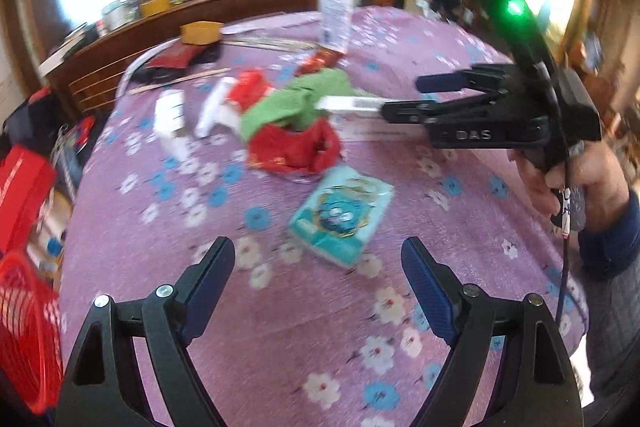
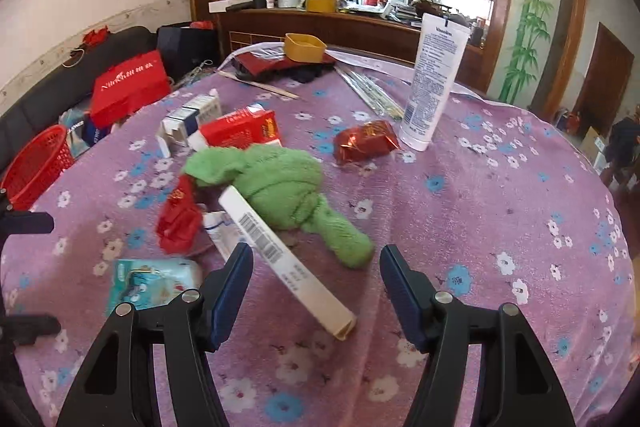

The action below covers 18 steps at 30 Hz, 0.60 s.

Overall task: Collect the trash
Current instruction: 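Grasp the white barcode box with the right tool while the left tool grasps the teal tissue pack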

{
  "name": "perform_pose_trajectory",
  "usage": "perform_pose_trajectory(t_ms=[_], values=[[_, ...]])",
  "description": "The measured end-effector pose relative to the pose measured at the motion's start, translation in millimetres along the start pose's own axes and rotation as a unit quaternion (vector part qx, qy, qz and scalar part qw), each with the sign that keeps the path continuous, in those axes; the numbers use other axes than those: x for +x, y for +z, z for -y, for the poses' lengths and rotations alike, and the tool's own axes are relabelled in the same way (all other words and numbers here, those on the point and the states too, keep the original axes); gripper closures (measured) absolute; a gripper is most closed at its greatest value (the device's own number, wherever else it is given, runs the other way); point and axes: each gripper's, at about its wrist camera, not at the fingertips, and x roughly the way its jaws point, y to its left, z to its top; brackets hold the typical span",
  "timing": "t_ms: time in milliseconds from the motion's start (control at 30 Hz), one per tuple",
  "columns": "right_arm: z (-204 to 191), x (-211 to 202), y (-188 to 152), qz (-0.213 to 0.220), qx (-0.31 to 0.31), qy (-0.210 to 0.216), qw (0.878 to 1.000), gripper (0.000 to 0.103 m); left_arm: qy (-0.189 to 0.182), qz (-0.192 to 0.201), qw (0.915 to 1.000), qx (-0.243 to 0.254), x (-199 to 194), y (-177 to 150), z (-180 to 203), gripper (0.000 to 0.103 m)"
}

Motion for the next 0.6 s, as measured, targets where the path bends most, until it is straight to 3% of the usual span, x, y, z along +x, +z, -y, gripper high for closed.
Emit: perform_pose_trajectory(t_ms=[100,167,300,400,600], values=[[-1.1,10.8,-4.3,-0.017,-0.006,-0.008,1.000,0.053,-0.010,-0.024,0.9994,0.025,20.1,9.9,4.4,0.019],[-7.0,15.7,-8.0,-0.026,-0.016,-0.006,1.000,0.058,-0.019,-0.037,0.9984,0.039,28.3,12.6,7.6,0.019],[-19.3,18.1,-12.3,-0.031,-0.037,-0.003,0.999,0.076,0.001,-0.047,0.9972,0.058,44.8,15.4,9.7,0.019],[-16.9,13.3,-8.5,-0.023,-0.011,0.030,0.999,0.089,0.014,-0.039,0.9975,0.058,51.7,18.4,7.2,0.019],[-1.5,1.7,-2.9,0.001,0.060,0.090,0.994,0.088,-0.010,-0.046,0.9984,0.030,67.3,19.5,2.1,0.026]])
